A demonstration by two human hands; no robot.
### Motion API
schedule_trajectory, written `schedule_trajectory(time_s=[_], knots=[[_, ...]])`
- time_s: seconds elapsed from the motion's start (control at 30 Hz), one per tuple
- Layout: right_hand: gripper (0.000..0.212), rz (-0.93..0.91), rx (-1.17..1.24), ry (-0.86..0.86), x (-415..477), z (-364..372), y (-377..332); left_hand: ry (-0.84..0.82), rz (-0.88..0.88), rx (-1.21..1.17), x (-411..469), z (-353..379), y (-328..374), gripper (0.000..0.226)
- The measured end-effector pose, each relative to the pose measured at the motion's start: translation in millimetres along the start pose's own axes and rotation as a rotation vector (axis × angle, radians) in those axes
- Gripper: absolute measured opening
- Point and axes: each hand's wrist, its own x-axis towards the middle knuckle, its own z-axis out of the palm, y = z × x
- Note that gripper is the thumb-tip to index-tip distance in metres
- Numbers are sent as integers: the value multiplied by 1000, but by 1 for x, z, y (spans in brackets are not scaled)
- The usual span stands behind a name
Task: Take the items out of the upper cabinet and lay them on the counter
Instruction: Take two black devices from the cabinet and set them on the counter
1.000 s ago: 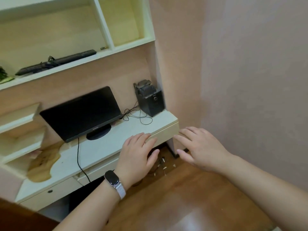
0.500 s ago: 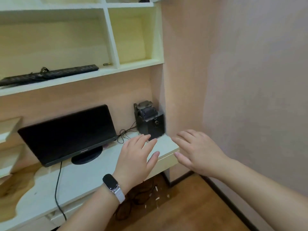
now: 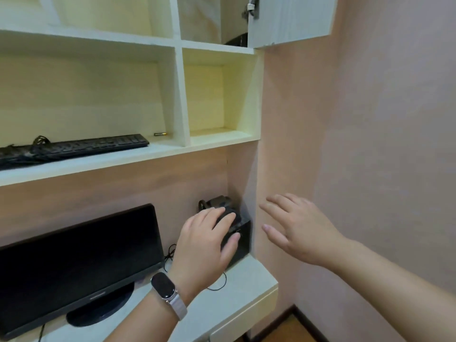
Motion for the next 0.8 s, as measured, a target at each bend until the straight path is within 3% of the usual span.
schedule_trajectory(time_s=[0.43,0.8], knots=[[52,-50,77,165,141,25,51,65,-62,83,125,1,-71,46],[56,-168,102,354,280,-3,143,284,-11,237,278,-6,-77,46]])
